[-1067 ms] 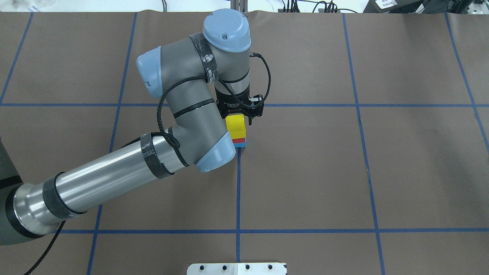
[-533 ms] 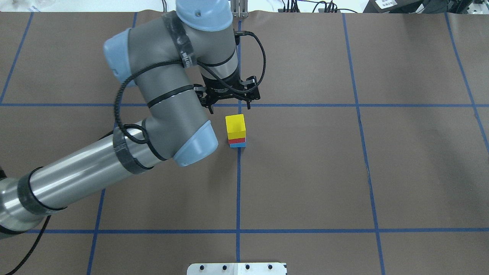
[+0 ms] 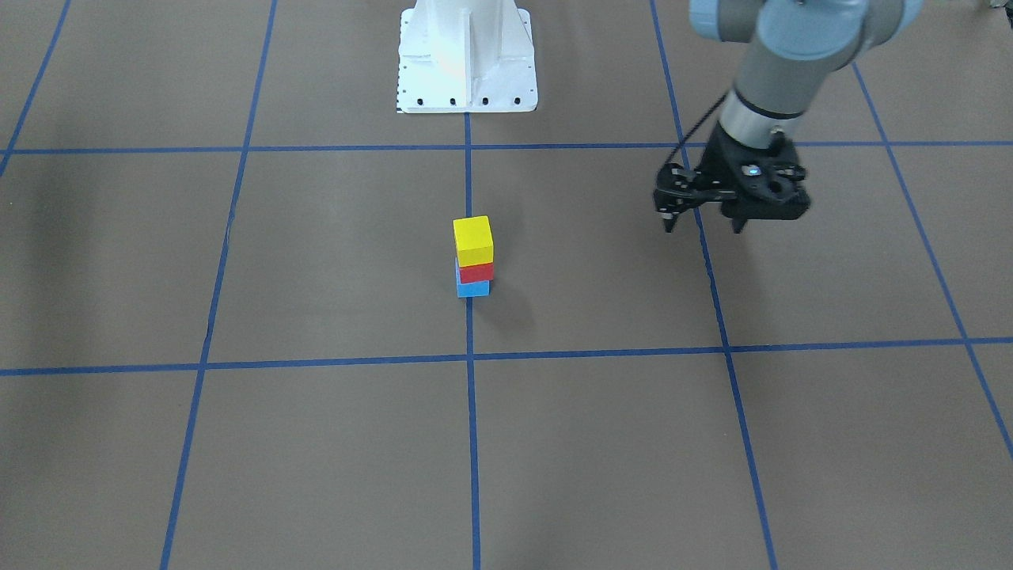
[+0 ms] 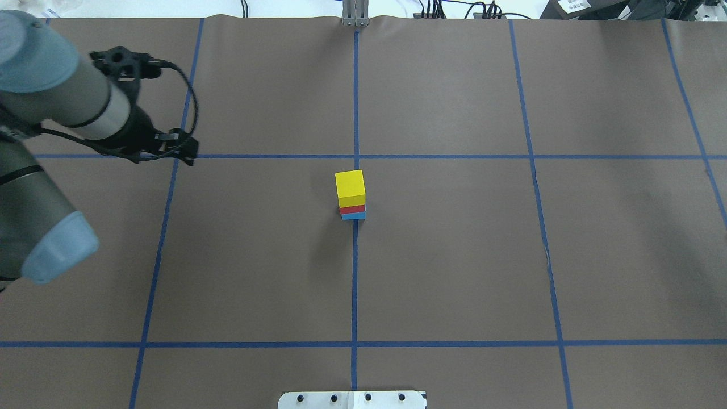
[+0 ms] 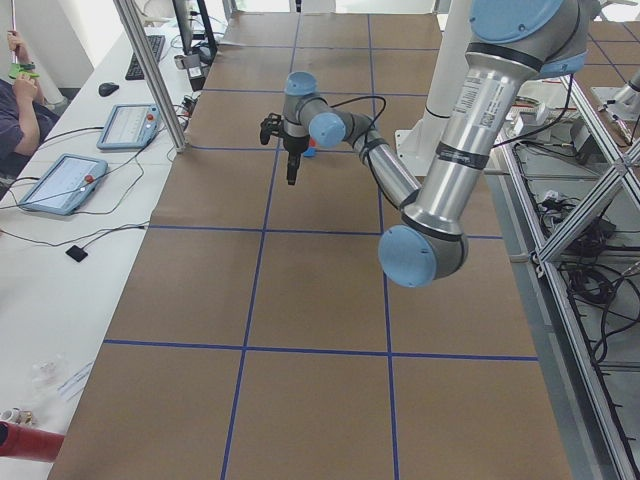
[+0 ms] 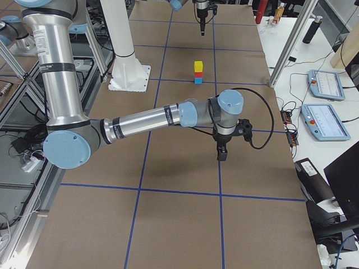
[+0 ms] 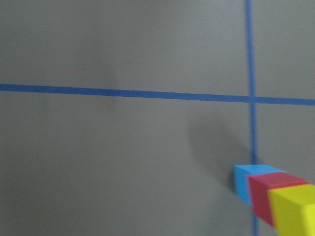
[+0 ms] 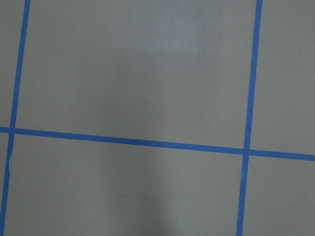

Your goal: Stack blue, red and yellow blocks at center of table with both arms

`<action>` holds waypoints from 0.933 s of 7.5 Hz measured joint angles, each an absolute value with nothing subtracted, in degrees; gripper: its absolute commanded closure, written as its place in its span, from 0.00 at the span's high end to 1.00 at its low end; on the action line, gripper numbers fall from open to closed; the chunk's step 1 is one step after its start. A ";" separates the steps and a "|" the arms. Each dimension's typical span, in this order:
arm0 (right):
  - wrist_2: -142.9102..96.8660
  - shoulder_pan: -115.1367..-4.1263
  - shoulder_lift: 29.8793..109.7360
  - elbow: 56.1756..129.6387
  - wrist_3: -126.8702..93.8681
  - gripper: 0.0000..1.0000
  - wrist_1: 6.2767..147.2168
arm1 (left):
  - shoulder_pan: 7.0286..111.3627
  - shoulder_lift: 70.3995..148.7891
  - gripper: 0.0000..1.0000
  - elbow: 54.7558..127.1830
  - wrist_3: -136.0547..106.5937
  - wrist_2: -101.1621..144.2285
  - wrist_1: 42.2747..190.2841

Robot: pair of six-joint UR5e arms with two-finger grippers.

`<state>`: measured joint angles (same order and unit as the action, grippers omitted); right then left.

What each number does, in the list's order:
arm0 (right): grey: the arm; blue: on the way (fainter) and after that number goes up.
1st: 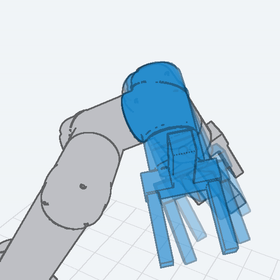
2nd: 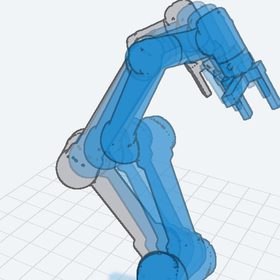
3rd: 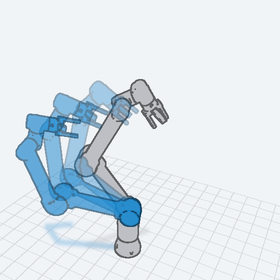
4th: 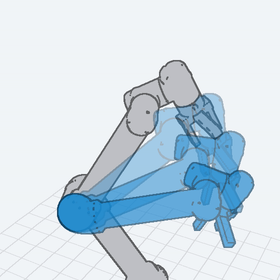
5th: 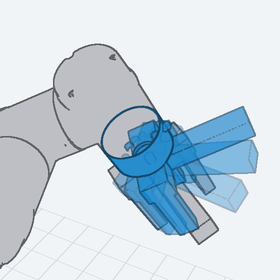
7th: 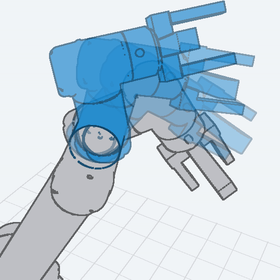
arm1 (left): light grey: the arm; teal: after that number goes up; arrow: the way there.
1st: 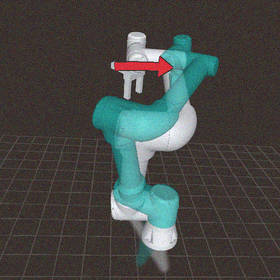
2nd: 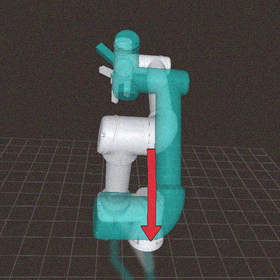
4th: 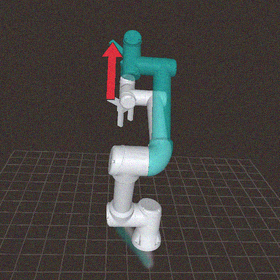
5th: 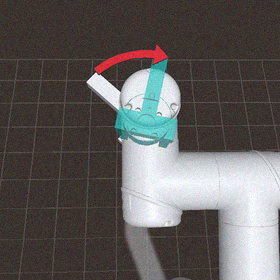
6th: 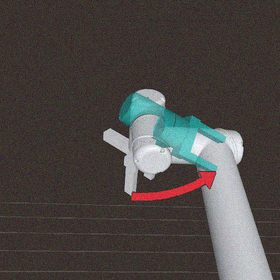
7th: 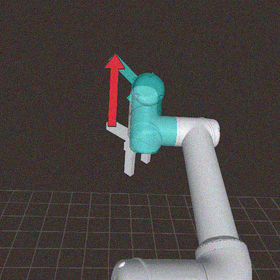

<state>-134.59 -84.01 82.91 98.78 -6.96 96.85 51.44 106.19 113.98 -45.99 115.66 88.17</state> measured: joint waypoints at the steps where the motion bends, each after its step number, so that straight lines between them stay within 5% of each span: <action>1: -134.32 -84.32 83.83 98.76 -7.13 1.00 96.66 | 59.04 99.26 1.00 112.71 -32.08 118.08 90.27; 5: -134.68 -87.24 87.49 98.64 -5.77 1.00 96.30 | 84.79 94.01 1.00 89.56 4.14 129.17 97.96; 7: -135.18 -89.50 90.07 97.96 2.32 1.00 96.25 | 87.30 93.94 1.00 87.70 6.35 130.49 98.76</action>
